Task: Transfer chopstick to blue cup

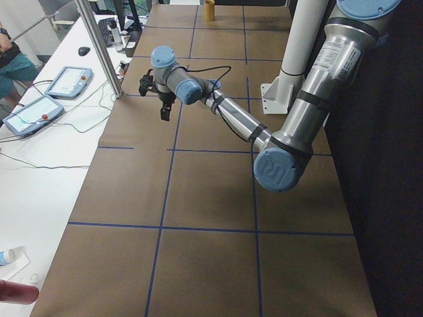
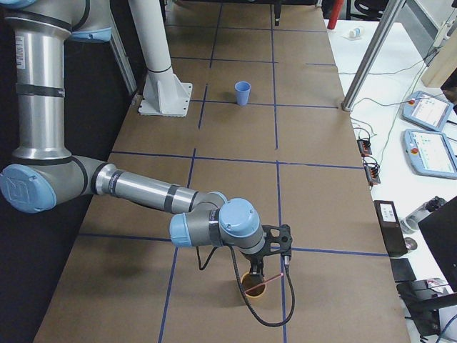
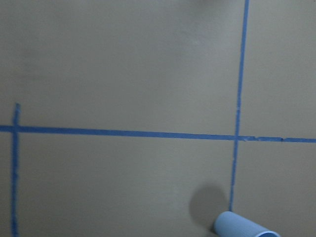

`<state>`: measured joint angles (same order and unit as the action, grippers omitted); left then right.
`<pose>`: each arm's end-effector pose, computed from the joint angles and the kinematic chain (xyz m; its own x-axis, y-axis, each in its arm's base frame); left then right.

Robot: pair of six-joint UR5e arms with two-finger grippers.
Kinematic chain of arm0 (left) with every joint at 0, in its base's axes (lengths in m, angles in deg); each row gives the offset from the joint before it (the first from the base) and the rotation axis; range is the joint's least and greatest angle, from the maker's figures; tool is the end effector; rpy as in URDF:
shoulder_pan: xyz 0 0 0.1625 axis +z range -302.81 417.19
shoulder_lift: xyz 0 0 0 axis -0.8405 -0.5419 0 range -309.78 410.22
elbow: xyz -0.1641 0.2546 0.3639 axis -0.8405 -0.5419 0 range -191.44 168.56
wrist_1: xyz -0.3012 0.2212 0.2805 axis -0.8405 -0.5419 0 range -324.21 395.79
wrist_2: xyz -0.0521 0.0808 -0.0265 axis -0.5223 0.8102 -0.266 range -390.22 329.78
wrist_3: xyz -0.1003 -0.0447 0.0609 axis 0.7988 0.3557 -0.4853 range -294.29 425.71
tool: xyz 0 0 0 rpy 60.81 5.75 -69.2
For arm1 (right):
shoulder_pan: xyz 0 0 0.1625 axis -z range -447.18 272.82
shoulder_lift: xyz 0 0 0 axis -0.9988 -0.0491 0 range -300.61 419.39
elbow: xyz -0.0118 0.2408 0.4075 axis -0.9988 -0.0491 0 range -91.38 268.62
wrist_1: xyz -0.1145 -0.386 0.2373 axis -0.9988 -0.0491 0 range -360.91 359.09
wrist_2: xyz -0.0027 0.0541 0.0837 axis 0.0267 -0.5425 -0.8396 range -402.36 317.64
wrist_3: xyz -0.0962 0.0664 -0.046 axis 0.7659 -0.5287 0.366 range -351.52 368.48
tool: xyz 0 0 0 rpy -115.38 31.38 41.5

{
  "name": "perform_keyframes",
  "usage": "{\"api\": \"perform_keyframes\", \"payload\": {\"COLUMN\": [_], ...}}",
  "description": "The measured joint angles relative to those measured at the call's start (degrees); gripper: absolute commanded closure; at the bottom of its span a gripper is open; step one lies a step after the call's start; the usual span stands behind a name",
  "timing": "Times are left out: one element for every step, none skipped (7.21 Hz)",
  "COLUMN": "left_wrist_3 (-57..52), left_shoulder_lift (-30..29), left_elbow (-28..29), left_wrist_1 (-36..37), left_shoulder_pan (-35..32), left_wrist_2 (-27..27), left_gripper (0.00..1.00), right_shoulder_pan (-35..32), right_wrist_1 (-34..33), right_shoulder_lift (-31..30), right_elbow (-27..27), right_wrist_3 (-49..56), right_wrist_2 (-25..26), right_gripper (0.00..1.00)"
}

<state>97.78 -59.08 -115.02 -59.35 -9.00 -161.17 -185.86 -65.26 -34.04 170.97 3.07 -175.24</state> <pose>0.2237 -0.6331 0.3795 0.6164 0.1888 -0.7645 0.0108 0.9687 0.2479 0.1274 -0.5176 0.7852 0.7331 0.0317 0.6794 -0.2161 0.9580 0.1885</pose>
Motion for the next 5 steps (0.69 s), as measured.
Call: {"api": "perform_keyframes", "payload": {"left_wrist_3": [-7.65,-14.05,-18.08,-19.92,-20.59], "left_shoulder_lift": [3.29,5.86,7.56,8.43,8.96], "left_elbow": [-0.25,-0.06,0.03,0.09,0.12], "left_wrist_1": [0.26,0.45,0.53,0.56,0.55], "left_shoulder_pan": [-1.38,-3.45,-5.19,-6.11,-6.48], "left_wrist_2": [3.36,4.92,5.45,5.63,5.68], "left_gripper": [0.0,0.0,0.0,0.0,0.0], "right_shoulder_pan": [-0.06,-0.07,-0.06,-0.04,0.01], "right_wrist_1": [0.53,1.37,4.0,8.14,11.01], "right_shoulder_lift": [0.36,0.84,1.61,2.68,3.52], "right_elbow": [-0.59,-1.71,-4.34,-8.19,-10.93], "right_wrist_3": [-0.42,-1.25,-2.61,-4.67,-6.5], "right_wrist_2": [1.33,2.05,2.33,2.47,2.52], "right_gripper": [0.0,0.0,0.0,0.0,0.01]}}
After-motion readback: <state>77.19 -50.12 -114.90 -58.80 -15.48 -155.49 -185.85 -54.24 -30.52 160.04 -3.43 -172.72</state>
